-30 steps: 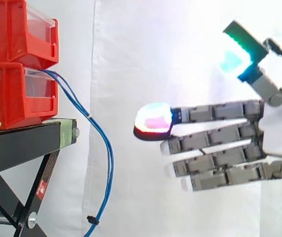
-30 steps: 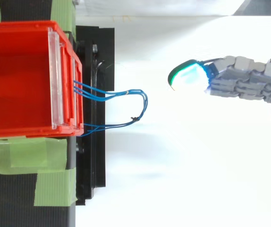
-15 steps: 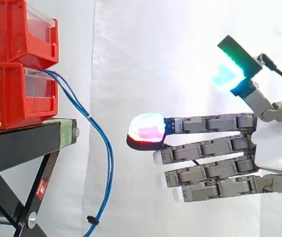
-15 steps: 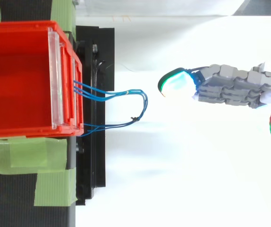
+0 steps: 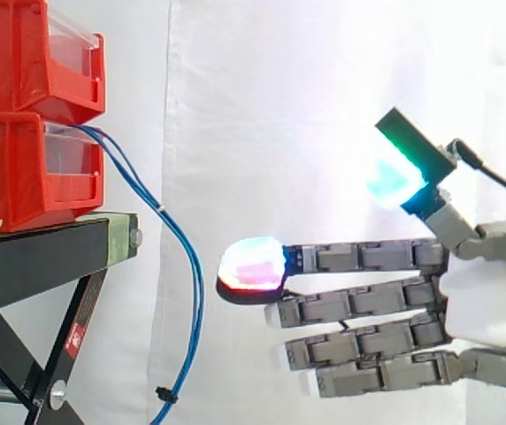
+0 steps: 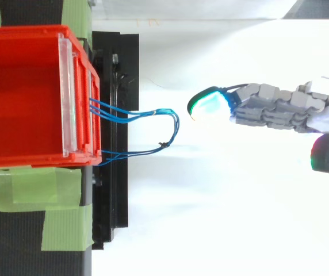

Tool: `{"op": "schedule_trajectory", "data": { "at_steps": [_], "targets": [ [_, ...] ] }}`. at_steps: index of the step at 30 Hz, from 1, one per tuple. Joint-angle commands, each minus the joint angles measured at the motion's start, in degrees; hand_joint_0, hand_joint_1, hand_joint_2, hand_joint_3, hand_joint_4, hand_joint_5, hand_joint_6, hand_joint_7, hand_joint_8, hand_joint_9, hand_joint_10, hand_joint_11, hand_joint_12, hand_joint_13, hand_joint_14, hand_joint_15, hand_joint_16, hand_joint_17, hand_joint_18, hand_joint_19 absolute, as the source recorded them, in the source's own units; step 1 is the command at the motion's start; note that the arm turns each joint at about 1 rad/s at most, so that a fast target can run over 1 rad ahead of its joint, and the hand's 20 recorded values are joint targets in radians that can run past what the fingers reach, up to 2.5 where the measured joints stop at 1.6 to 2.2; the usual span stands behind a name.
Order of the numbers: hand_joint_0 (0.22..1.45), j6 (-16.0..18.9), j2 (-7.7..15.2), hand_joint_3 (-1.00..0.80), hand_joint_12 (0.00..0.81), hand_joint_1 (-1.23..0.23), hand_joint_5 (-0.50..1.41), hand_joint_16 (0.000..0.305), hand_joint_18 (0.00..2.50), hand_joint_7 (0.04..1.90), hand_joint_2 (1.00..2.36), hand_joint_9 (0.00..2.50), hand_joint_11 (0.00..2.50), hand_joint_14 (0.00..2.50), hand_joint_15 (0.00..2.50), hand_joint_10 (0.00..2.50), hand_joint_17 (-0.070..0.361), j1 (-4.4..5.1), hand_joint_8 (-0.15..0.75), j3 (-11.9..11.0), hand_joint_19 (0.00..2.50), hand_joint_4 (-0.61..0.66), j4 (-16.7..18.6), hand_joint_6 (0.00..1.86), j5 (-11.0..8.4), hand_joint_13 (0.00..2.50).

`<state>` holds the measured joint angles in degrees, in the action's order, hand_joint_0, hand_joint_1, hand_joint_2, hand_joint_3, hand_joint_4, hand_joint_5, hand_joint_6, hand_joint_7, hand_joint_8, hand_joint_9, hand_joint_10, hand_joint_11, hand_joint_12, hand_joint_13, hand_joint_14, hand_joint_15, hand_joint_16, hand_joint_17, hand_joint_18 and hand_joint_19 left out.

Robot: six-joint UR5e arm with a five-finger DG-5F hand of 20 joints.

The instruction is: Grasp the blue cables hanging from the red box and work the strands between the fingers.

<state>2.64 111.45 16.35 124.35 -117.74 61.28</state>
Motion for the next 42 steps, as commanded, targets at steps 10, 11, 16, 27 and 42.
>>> {"op": "schedule_trajectory", "data": {
  "at_steps": [10,11,16,27,42],
  "targets": [
    [0.65,-1.2,2.5,-1.00,0.395,-0.48,-0.47,0.082,0.00,0.69,1.00,0.00,0.00,0.00,0.13,0.00,0.184,0.00,0.257,-0.8,0.00,0.10,3.9,0.01,-0.28,0.00],
    [0.65,-1.2,2.5,-1.00,0.395,-0.48,-0.47,0.082,0.00,0.69,1.00,0.00,0.00,0.00,0.13,0.00,0.183,0.00,0.257,-0.8,0.00,0.10,3.9,0.01,-0.19,0.00],
    [0.65,-1.1,2.5,-1.00,0.396,-0.47,-0.47,0.082,0.00,0.69,1.00,0.00,0.00,0.00,0.13,0.00,0.183,0.00,0.259,-0.8,0.00,0.10,3.9,0.01,-0.28,0.00],
    [0.65,-1.4,2.5,-1.00,0.395,-0.47,-0.47,0.081,0.00,0.69,1.00,0.00,0.00,0.00,0.13,0.00,0.183,0.00,0.259,-0.8,0.00,0.10,4.0,0.01,-0.19,0.00],
    [0.65,5.8,11.8,-1.00,0.396,-0.48,-0.46,0.081,0.00,0.70,1.00,0.00,0.00,0.00,0.13,0.00,0.183,-1.49,0.263,-5.6,0.00,0.11,8.7,0.01,0.86,0.00]
  ]
}}
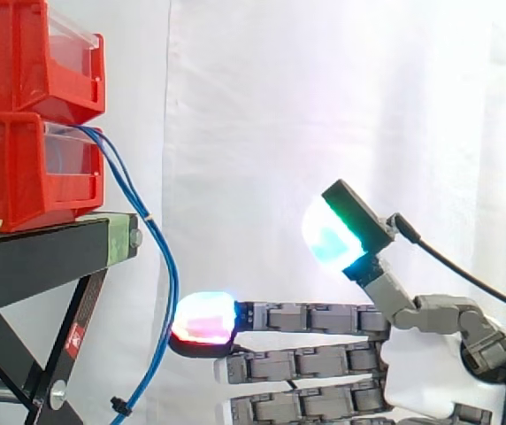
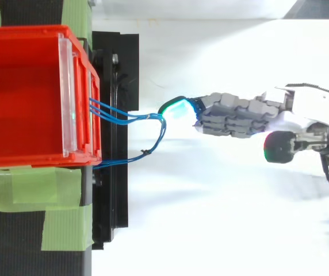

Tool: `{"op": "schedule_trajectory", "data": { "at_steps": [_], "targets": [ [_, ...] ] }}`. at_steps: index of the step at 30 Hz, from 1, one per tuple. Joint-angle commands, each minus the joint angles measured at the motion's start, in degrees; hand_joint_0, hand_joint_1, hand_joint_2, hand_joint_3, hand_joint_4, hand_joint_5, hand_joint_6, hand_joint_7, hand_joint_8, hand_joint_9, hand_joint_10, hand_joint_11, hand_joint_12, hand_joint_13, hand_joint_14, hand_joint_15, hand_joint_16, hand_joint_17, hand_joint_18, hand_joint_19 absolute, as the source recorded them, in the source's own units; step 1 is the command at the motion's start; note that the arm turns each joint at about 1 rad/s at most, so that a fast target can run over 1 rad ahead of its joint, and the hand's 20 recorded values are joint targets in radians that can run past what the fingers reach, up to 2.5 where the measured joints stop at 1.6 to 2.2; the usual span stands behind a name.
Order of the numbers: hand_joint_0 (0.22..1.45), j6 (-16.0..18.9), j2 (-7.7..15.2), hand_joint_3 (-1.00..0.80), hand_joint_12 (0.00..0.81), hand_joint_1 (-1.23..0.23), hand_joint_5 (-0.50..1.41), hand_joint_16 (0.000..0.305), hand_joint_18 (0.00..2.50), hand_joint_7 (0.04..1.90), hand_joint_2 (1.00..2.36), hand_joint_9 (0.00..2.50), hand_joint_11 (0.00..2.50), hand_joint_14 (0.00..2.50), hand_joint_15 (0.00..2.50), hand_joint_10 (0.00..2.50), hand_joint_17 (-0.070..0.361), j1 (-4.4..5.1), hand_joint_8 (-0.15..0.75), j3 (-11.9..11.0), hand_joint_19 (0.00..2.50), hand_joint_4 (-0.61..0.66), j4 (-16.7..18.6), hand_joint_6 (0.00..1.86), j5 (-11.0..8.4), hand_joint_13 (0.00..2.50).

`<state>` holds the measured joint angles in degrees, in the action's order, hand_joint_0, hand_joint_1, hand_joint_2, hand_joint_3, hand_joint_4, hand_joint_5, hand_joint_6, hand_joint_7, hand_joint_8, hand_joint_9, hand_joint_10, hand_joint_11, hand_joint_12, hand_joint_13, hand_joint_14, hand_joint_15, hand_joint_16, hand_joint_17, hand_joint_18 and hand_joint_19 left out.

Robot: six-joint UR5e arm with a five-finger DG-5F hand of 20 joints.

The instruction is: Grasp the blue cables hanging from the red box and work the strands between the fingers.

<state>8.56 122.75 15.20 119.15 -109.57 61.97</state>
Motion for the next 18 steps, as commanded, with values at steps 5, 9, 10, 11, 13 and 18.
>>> {"op": "schedule_trajectory", "data": {
  "at_steps": [5,9,10,11,13,18],
  "targets": [
    [0.65,-0.2,0.5,-1.00,0.398,-0.47,-0.46,0.081,0.00,0.69,1.00,0.00,0.00,0.00,0.13,0.00,0.183,-1.05,0.262,-0.9,0.00,0.11,0.4,0.01,0.17,0.00],
    [0.66,0.1,0.5,-1.00,0.396,-0.48,-0.46,0.081,0.00,0.69,1.00,0.00,0.00,0.00,0.14,0.00,0.183,-1.31,0.264,-0.9,0.01,0.11,0.6,0.01,0.17,0.00],
    [0.66,0.1,0.4,-1.00,0.397,-0.48,-0.46,0.081,0.00,0.70,1.00,0.00,0.00,0.00,0.14,0.00,0.182,-1.31,0.263,-1.0,0.01,0.11,0.7,0.01,0.17,0.00],
    [0.66,0.1,0.5,-1.00,0.397,-0.48,-0.46,0.081,0.00,0.70,1.00,0.00,0.00,0.00,0.14,0.00,0.183,-1.49,0.264,-1.6,0.01,0.11,0.3,0.01,0.17,0.00],
    [0.66,0.1,0.5,-1.00,0.396,-0.48,-0.46,0.081,0.00,0.70,1.00,0.00,0.00,0.00,0.14,0.00,0.182,-1.75,0.266,-2.1,0.01,0.11,0.2,0.01,0.17,0.00],
    [0.66,0.0,0.5,-1.00,0.397,-0.48,-0.45,0.081,0.00,0.70,1.00,0.00,0.00,0.00,0.14,0.00,0.182,-2.54,0.268,-3.3,0.01,0.11,-0.2,0.01,0.34,0.00]
  ]
}}
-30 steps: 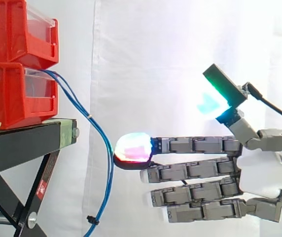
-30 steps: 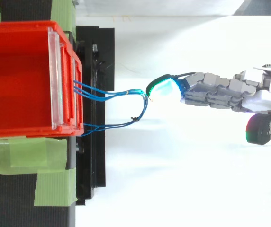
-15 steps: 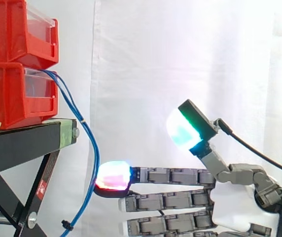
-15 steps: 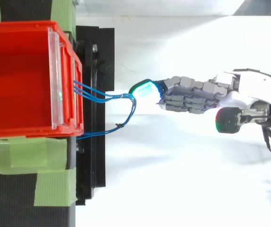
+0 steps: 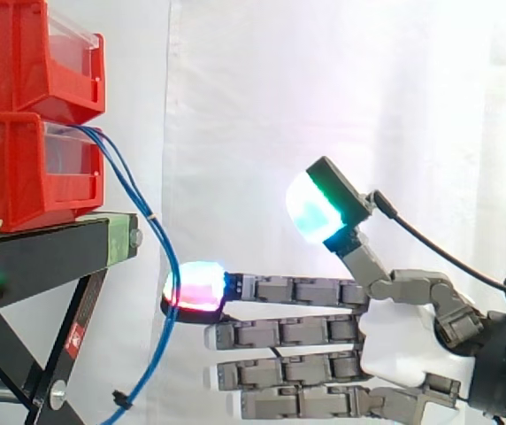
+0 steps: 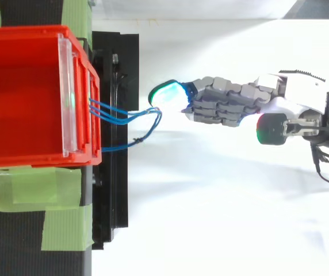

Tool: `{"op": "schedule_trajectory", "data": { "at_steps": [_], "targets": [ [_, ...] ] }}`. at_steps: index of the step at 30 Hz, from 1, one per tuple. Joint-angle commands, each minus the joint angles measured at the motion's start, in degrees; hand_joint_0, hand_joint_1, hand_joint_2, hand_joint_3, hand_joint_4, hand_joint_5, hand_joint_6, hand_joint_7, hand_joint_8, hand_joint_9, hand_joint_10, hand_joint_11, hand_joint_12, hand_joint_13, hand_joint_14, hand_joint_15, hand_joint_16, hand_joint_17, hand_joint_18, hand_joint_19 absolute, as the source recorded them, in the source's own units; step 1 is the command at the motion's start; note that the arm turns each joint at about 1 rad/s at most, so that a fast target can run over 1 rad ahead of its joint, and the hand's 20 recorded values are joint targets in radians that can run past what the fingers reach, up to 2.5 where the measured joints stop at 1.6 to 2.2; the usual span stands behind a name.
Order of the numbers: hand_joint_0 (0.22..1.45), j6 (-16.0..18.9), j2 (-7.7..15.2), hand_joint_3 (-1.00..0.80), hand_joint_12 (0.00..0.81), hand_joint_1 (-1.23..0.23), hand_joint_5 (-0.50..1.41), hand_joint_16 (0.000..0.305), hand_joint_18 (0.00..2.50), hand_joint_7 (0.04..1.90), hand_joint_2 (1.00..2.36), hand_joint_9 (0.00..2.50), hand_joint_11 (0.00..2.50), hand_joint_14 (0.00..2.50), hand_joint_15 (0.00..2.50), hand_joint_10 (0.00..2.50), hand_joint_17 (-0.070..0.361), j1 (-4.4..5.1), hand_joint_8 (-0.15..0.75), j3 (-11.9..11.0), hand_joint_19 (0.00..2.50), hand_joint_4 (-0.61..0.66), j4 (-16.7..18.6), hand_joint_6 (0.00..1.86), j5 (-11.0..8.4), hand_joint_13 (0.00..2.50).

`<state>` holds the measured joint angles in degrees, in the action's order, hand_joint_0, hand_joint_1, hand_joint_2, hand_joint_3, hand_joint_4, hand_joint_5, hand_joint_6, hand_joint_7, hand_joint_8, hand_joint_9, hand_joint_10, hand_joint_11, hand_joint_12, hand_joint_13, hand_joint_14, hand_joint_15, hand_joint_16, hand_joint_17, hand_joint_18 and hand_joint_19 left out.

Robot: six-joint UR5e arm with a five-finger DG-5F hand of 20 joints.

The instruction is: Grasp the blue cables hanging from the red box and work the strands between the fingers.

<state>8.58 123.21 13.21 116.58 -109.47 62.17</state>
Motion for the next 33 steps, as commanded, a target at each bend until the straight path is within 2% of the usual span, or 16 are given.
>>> {"op": "schedule_trajectory", "data": {
  "at_steps": [1,7,11,18,24,25,27,33],
  "targets": [
    [0.66,-0.1,0.0,-1.00,0.398,-0.48,-0.45,0.081,0.00,0.70,1.00,0.00,0.00,0.00,0.13,0.00,0.183,-0.55,0.269,-0.7,0.01,0.11,-0.3,0.01,0.15,0.00],
    [0.66,0.1,0.0,-1.00,0.399,-0.48,-0.45,0.081,0.00,0.71,1.00,0.00,0.00,0.00,0.14,0.00,0.182,-1.43,0.270,-0.9,0.02,0.12,-0.7,0.01,1.38,0.00],
    [0.66,-0.1,0.0,-1.00,0.399,-0.48,-0.44,0.081,0.00,0.71,1.00,0.00,0.02,0.00,0.14,0.00,0.182,-1.61,0.271,-0.9,0.01,0.12,-0.7,0.01,1.73,0.00],
    [0.66,-0.2,0.0,-1.00,0.402,-0.47,-0.44,0.081,0.00,0.71,1.00,0.00,0.05,0.00,0.14,0.00,0.183,-1.61,0.291,-1.6,0.02,0.12,-0.8,0.01,2.35,0.00],
    [0.66,-2.0,0.0,-1.00,0.406,-0.47,-0.43,0.082,0.00,0.71,1.00,0.00,0.07,0.00,0.14,0.00,0.184,-1.61,0.299,-3.2,0.03,0.13,-1.4,0.01,2.35,0.00],
    [0.66,-3.2,0.1,-1.00,0.407,-0.48,-0.43,0.082,0.00,0.71,1.00,0.00,0.07,0.00,0.15,0.00,0.184,-1.61,0.299,-4.2,0.02,0.13,-1.6,0.01,2.35,0.00],
    [0.66,-4.2,0.0,-1.00,0.408,-0.47,-0.43,0.082,0.00,0.71,1.00,0.00,0.07,0.00,0.15,0.00,0.184,-1.61,0.303,-4.7,0.02,0.13,-2.1,0.01,2.35,0.00],
    [0.66,-5.2,0.1,-1.00,0.415,-0.47,-0.42,0.082,0.00,0.71,1.00,0.00,0.12,0.00,0.15,0.00,0.185,-1.25,0.315,-5.1,0.04,0.14,-2.2,0.01,2.26,0.00]
  ]
}}
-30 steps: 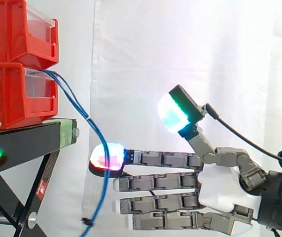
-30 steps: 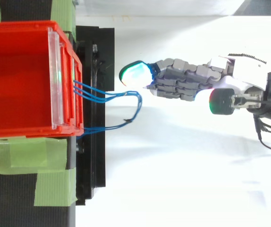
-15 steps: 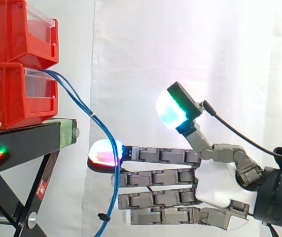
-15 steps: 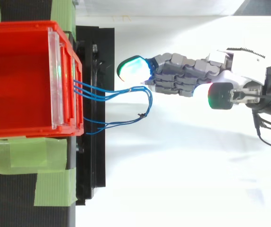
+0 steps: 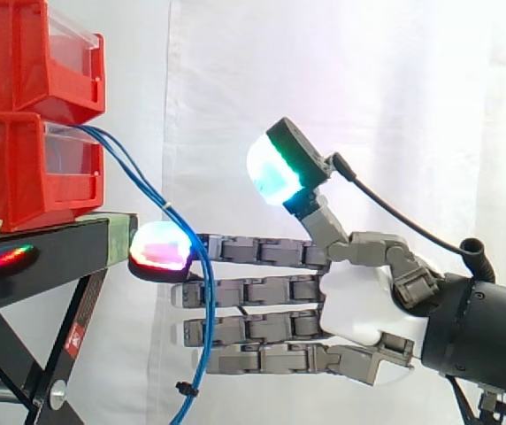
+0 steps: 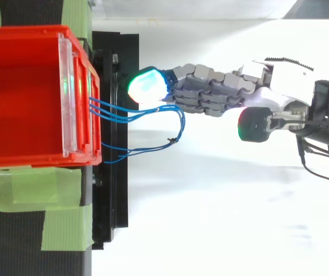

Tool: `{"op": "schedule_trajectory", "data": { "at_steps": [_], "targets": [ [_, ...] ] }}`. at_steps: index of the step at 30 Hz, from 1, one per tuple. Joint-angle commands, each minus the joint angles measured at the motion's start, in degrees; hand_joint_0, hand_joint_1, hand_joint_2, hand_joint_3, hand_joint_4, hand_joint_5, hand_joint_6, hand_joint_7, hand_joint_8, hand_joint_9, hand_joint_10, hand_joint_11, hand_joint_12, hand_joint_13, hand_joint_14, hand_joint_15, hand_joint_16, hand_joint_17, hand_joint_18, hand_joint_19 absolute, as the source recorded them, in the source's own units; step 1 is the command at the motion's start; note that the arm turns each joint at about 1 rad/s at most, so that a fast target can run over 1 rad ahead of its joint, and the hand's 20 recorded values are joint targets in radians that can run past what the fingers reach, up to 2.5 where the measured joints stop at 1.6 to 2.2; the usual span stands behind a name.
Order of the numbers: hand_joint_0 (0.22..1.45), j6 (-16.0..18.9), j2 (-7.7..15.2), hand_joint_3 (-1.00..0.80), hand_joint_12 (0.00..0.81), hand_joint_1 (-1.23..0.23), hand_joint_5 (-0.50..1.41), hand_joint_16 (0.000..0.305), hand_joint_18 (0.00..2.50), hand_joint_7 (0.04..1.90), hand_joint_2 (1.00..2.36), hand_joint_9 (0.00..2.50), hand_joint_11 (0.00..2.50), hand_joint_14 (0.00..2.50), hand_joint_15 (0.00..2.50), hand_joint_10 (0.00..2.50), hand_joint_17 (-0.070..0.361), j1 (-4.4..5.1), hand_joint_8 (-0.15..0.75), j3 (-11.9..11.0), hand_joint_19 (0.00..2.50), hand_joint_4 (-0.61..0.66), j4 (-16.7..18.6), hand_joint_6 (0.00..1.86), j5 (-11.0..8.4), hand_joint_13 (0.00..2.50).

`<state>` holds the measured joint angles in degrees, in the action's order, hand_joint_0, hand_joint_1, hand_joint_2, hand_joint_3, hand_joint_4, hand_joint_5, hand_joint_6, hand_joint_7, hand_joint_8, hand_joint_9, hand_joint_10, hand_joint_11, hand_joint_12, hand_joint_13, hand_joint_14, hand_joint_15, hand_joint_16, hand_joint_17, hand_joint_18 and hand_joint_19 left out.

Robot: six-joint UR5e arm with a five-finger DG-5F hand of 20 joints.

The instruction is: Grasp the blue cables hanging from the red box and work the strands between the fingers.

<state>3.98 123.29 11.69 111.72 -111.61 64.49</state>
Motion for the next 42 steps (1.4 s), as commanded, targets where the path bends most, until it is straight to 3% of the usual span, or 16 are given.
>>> {"op": "schedule_trajectory", "data": {
  "at_steps": [1,29,42],
  "targets": [
    [0.66,-0.7,0.0,-1.00,0.415,-0.47,-0.41,0.082,0.00,0.71,1.00,0.00,0.11,0.00,0.15,0.00,0.185,0.26,0.319,-0.2,0.03,0.14,-0.1,0.01,-0.06,0.00],
    [0.67,-4.0,0.0,-1.00,0.435,-0.47,-0.38,0.084,0.00,0.72,1.00,0.10,0.18,0.00,0.21,0.00,0.189,1.05,0.343,-1.8,0.10,0.16,-0.1,0.01,-0.59,0.01],
    [0.67,-4.0,0.5,-1.00,0.458,-0.50,-0.33,0.086,0.10,0.69,1.00,0.27,0.21,0.01,0.23,0.00,0.194,1.84,0.370,-2.4,0.10,0.17,-0.3,0.01,-0.94,0.22]
  ]
}}
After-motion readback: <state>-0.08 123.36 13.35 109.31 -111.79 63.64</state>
